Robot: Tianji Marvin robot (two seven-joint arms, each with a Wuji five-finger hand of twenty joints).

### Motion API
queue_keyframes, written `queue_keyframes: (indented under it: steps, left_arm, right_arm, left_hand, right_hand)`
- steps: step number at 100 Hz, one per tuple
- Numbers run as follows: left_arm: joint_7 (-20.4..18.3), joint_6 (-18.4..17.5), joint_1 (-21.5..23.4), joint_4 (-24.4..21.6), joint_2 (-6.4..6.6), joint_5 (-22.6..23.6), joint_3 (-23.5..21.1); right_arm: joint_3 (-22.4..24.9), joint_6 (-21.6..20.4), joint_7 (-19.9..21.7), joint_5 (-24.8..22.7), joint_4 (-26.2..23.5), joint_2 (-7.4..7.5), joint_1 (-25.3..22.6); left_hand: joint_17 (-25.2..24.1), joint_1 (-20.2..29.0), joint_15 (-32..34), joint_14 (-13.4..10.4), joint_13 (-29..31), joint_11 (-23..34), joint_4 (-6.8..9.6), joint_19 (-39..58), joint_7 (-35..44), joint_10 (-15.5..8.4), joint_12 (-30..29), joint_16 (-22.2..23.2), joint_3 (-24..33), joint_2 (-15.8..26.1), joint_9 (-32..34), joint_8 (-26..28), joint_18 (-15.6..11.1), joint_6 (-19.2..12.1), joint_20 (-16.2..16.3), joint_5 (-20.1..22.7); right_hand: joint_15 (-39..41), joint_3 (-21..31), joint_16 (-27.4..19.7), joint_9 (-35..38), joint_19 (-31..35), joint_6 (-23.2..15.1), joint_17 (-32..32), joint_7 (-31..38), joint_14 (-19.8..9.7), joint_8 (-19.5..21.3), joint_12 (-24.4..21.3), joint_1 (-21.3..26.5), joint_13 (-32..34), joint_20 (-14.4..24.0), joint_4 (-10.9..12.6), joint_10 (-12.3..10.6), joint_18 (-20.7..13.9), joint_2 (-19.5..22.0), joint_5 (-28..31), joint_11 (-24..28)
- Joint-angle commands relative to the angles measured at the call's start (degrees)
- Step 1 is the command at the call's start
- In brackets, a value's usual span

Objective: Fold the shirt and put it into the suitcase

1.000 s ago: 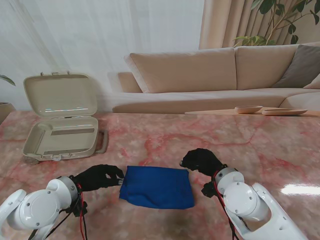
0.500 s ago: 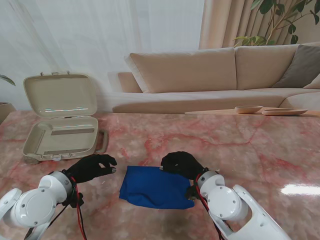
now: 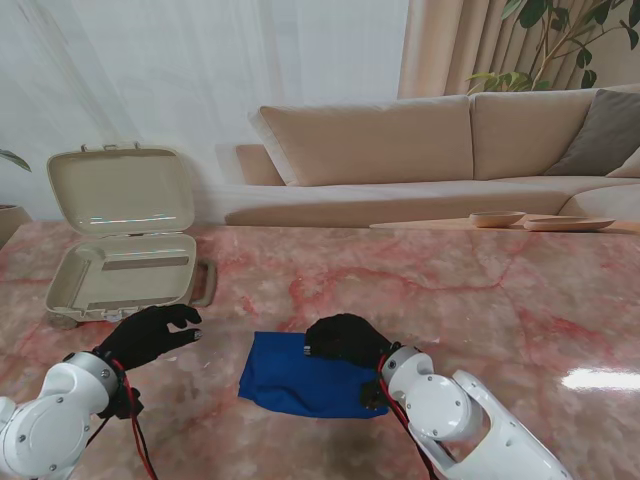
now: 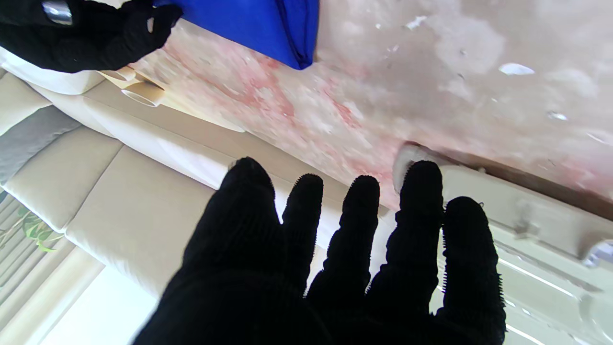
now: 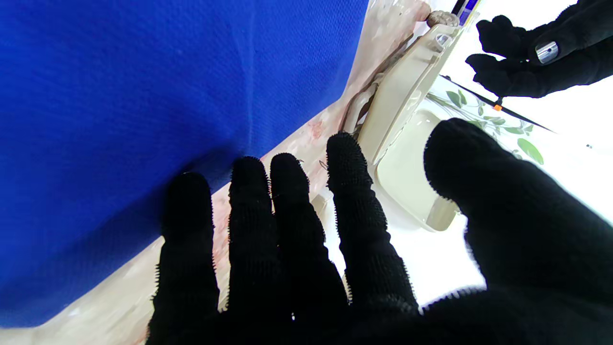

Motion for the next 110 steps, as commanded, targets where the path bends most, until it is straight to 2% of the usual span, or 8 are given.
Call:
queue_keyframes:
  steps: [1, 39, 58, 67, 77, 89, 91, 110]
  left_arm:
    - [0.0, 0.2, 1.3, -1.1, 0.07, 0.5, -0.9]
    - [0.4, 0.7, 4.4, -2.2, -0.16, 1.9, -3.4]
    - [2.3, 0.8, 4.9, -1.7, -0.53, 2.9, -4.2]
    - [3.9, 0.7, 4.9, -1.0, -0.79, 4.1, -4.8]
    - [5.1, 0.5, 4.8, -0.2, -0.97, 5.6, -5.7]
    - [5.7, 0.3, 4.5, 1.1, -1.04, 7.1, -6.9]
    - [5.8, 0.2, 4.4, 1.4, -1.04, 7.4, -7.1]
    - [5.2, -0.9, 3.3, 4.3, -0.77, 10.3, -9.1]
  right_arm:
    - [-0.2, -0.5, 1.1, 0.3, 0.8, 0.02, -0.6]
    - [1.1, -5.0, 5.8, 1.9, 1.5, 1.38, -2.4]
    - [2.2, -6.0, 7.7, 2.9, 1.6, 1.87, -3.6]
    - [2.5, -6.5, 7.7, 3.0, 1.4, 1.89, -4.0]
    - [2.6, -7.3, 7.0, 2.9, 0.9, 1.78, -4.3]
    - [2.5, -7.9, 4.9, 2.8, 0.3, 1.30, -4.4]
    - [2.5, -8.0, 4.5, 2.8, 0.1, 1.22, -4.4]
    - [1.9, -8.8, 1.8, 2.6, -1.1, 0.56, -4.1]
  left_hand:
    - [-0.6, -1.3, -1.6, 1.0, -1.3, -1.2, 0.10, -1.0, 0.1, -0.3, -0.4, -0.7, -2.2, 0.9, 0.0, 0.4, 0.8, -1.5, -1.1, 1.6]
    - [-0.8, -1.5, -2.0, 1.0, -1.5, -1.6, 0.12, -1.6, 0.0, -0.1, -0.6, -1.0, -2.2, 0.9, -0.1, 0.3, 0.9, -1.7, -1.6, 1.7]
    - [-1.4, -1.9, -3.8, 0.8, -2.7, -2.6, 0.27, -3.8, -0.6, 0.2, -1.1, -2.1, -2.1, 1.1, -1.5, -0.1, 0.8, -1.8, -3.1, 0.9]
    - [-2.0, -2.0, -4.9, 0.8, -3.7, -3.3, 0.40, -5.0, -1.0, 0.2, -1.5, -2.8, -2.1, 1.1, -2.6, -0.3, 0.5, -1.8, -3.9, 0.5]
    - [-2.4, -2.4, -6.1, -0.3, -4.3, -4.0, 0.65, -6.0, -1.8, -0.3, -2.0, -3.9, -2.0, 1.6, -3.8, -0.9, 0.1, -1.9, -4.9, -0.4]
    - [-3.0, -2.3, -7.5, -0.6, -5.4, -4.6, 0.96, -6.9, -2.4, -0.4, -2.6, -4.9, -1.8, 1.6, -5.1, -1.6, -0.5, -1.8, -5.7, -1.1]
    - [-3.0, -2.2, -7.8, -0.6, -5.4, -4.7, 1.05, -7.1, -2.6, -0.3, -2.8, -5.3, -1.7, 1.6, -5.2, -1.8, -0.7, -1.8, -6.0, -1.2]
    - [-4.1, -0.3, -10.3, -1.8, -8.0, -5.2, 1.39, -9.0, -4.8, -1.1, -4.2, -8.1, -1.3, 0.4, -8.0, -4.2, -3.1, -2.4, -8.6, -4.9]
  right_hand:
    - [0.4, 0.9, -1.0, 0.9, -0.3, -1.4, 0.4, 1.0, -1.9, 1.1, -0.6, -1.2, -0.1, 0.6, 0.4, -1.8, -0.8, 0.3, 1.0, 0.9]
    - [2.6, 1.2, -0.5, 4.9, 2.4, -1.3, 3.1, 2.1, -1.2, 0.9, -0.4, -1.2, 3.6, 1.4, 0.1, -1.9, -1.8, 0.7, 3.2, 1.9]
    - [3.1, 1.3, -0.5, 5.9, 3.5, -1.4, 3.9, 2.7, -1.4, 0.3, -0.2, -1.0, 4.4, 1.2, -0.3, -2.4, -2.5, 0.5, 3.5, 2.2]
    - [3.3, 1.4, -0.5, 6.2, 3.8, -1.4, 4.1, 3.1, -1.5, 0.0, -0.2, -1.0, 4.7, 1.0, -0.5, -2.5, -2.9, 0.3, 3.7, 2.3]
    - [3.6, 1.7, -0.5, 6.7, 4.2, -1.6, 4.4, 3.7, -1.6, -0.4, -0.1, -0.8, 5.1, 0.7, -0.7, -2.7, -3.1, -0.2, 3.9, 2.6]
    - [4.0, 2.4, -0.6, 7.2, 4.7, -1.7, 4.9, 4.7, -1.6, -1.1, -0.1, -0.7, 5.7, 0.4, -1.1, -2.7, -3.1, -0.9, 4.1, 2.9]
    - [4.2, 3.0, -0.7, 7.3, 5.1, -1.7, 4.9, 6.1, -1.6, -2.6, -0.1, -0.9, 5.7, -0.4, -1.7, -2.7, -3.2, -1.1, 3.9, 3.0]
    - [4.5, 3.4, -0.8, 7.9, 5.7, -1.7, 5.3, 7.2, -1.5, -3.6, -0.1, -0.8, 6.2, -0.9, -1.8, -2.7, -3.2, -1.6, 4.0, 3.2]
